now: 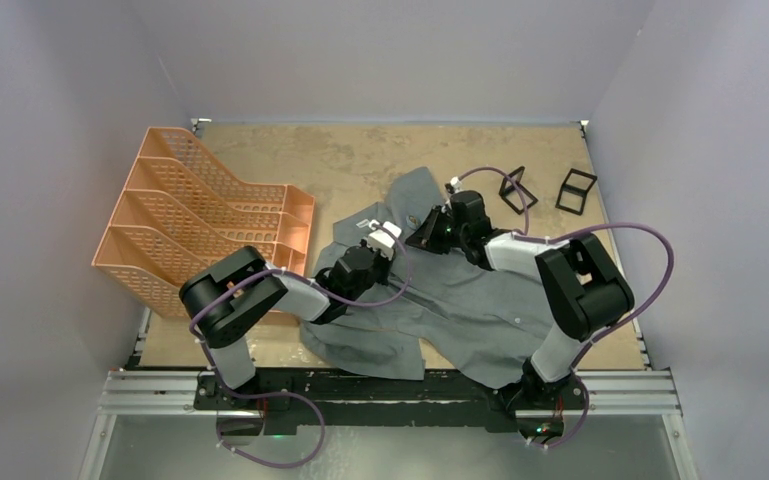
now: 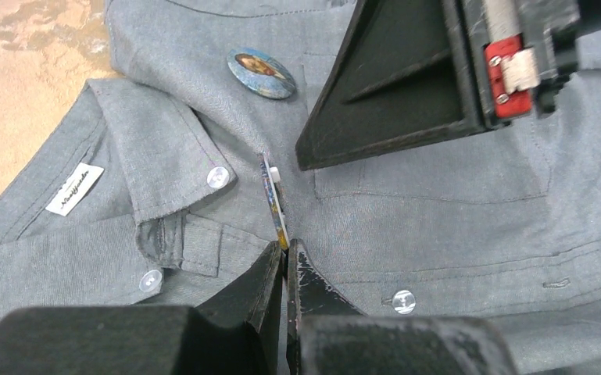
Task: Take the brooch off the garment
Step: Remove the brooch from the clothes.
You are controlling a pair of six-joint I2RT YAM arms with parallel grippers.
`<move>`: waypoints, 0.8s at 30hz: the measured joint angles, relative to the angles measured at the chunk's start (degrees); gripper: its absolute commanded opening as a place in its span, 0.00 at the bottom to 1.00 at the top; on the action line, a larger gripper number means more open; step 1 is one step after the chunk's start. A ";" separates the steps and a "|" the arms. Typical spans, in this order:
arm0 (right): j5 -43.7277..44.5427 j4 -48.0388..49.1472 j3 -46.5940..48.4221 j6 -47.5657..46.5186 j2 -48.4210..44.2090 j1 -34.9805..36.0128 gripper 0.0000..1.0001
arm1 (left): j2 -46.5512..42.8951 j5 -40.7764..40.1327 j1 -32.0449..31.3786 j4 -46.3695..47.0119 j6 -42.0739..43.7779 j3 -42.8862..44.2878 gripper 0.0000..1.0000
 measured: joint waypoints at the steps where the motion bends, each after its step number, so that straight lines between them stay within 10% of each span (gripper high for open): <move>1: -0.31 0.46 0.00 -0.02 0.55 0.00 0.11 | -0.02 0.22 0.00 0.50 0.00 -0.15 0.00; 24: -3.82 2.89 0.04 -1.84 4.33 0.13 0.05 | 1.79 0.72 0.00 9.57 -0.07 -1.25 0.03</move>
